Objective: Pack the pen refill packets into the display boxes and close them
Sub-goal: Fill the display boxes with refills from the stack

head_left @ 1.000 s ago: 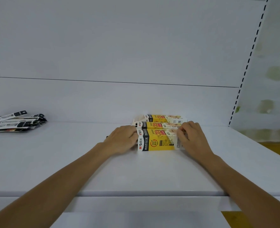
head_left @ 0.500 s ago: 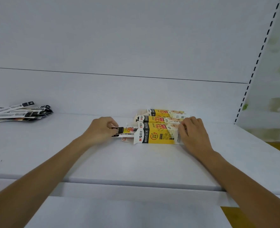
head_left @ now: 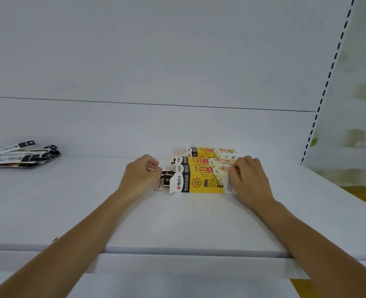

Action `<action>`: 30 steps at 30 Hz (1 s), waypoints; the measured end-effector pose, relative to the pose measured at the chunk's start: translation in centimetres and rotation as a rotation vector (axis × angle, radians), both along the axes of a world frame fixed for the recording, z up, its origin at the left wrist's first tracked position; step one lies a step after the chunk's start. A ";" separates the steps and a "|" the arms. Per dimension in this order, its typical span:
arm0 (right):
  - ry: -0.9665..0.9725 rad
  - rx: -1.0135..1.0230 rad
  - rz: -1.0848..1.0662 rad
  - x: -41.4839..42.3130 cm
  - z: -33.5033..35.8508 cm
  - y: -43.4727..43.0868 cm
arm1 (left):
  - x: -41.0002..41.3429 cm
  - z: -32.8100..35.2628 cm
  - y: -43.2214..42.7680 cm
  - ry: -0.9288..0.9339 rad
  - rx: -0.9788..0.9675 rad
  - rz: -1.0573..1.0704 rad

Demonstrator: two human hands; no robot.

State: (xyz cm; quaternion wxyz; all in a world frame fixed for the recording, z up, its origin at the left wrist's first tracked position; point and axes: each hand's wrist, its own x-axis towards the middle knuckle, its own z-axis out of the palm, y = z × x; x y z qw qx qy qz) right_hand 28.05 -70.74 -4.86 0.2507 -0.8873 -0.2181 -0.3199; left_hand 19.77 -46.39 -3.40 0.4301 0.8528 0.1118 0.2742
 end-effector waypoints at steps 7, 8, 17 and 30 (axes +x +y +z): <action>0.016 0.013 0.006 0.0 0.1 0.1 | 0.6 -0.5 -0.4 0.110 0.133 -0.186; 0.011 0.018 0.004 -0.1 0.1 0.2 | 0.6 -0.4 -0.4 0.113 0.111 -0.217; 0.000 0.025 0.004 -0.2 0.1 0.3 | 0.3 -0.5 -0.8 0.125 0.102 -0.298; 0.045 0.132 -0.035 -0.3 0.2 0.4 | -0.6 -0.7 -1.2 0.129 0.184 -0.343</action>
